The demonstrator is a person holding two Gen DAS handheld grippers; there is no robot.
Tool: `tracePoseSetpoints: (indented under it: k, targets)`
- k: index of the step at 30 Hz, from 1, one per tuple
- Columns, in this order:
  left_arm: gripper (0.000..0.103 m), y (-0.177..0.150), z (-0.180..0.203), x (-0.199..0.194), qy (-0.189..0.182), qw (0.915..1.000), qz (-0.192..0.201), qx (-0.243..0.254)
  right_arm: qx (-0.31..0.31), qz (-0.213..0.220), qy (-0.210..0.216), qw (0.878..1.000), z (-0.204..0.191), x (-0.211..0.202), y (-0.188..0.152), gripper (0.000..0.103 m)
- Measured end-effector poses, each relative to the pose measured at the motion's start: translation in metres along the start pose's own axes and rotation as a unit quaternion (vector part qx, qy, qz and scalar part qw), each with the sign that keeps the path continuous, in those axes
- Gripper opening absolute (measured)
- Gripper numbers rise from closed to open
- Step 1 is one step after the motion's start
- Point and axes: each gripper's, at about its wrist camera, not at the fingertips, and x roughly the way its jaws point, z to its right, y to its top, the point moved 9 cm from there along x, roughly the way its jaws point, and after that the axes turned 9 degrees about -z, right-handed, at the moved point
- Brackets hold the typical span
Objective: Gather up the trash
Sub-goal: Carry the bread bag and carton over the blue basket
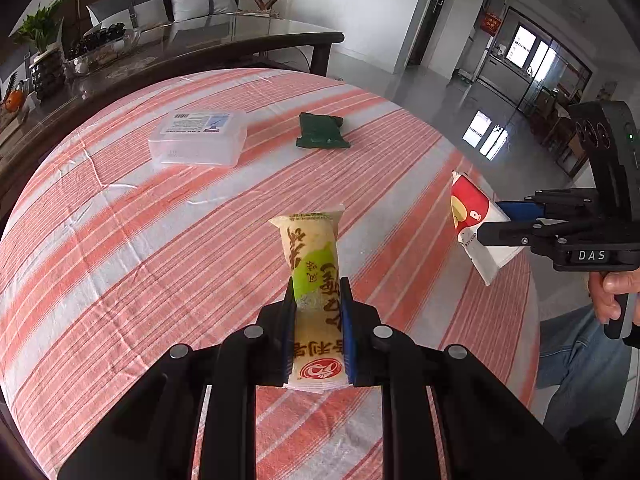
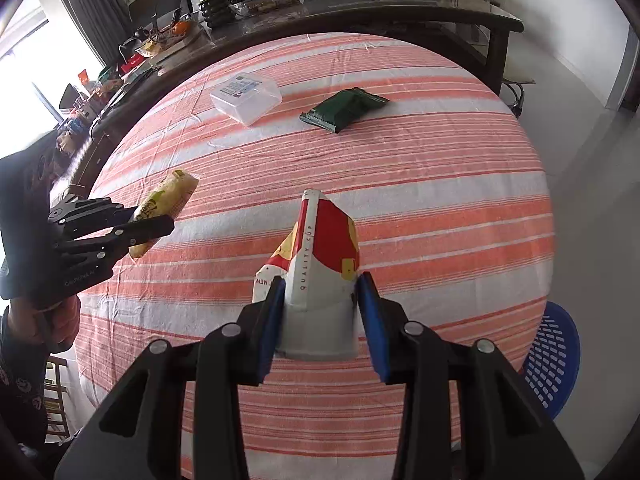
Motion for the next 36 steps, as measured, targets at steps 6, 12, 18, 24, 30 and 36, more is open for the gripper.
tracePoseSetpoints:
  k: [6, 12, 18, 24, 30, 36]
  targets:
    - [0.018, 0.017, 0.047, -0.004, -0.022, 0.9995, 0.007, 0.02, 0.022, 0.029, 0.002, 0.999, 0.025, -0.026, -0.01, 0.037]
    - [0.018, 0.035, 0.119, 0.006, -0.056, 0.9966, 0.008, 0.06, 0.071, 0.051, -0.03, 0.996, 0.096, -0.056, -0.043, 0.037]
    - [0.018, 0.05, 0.218, 0.033, -0.106, 0.9879, -0.011, 0.113, 0.147, 0.033, -0.072, 0.986, 0.192, -0.059, -0.103, 0.037]
    - [0.018, 0.062, 0.307, 0.074, -0.134, 0.9787, -0.037, 0.151, 0.187, 0.013, -0.094, 0.978, 0.262, -0.05, -0.133, 0.037]
    - [0.019, 0.073, 0.356, 0.133, -0.143, 0.9757, -0.069, 0.151, 0.218, 0.004, -0.104, 0.97, 0.314, -0.036, -0.15, 0.037]
    - [0.019, 0.079, 0.376, 0.189, -0.148, 0.9733, -0.099, 0.145, 0.247, 0.016, -0.089, 0.965, 0.343, -0.026, -0.164, 0.037]
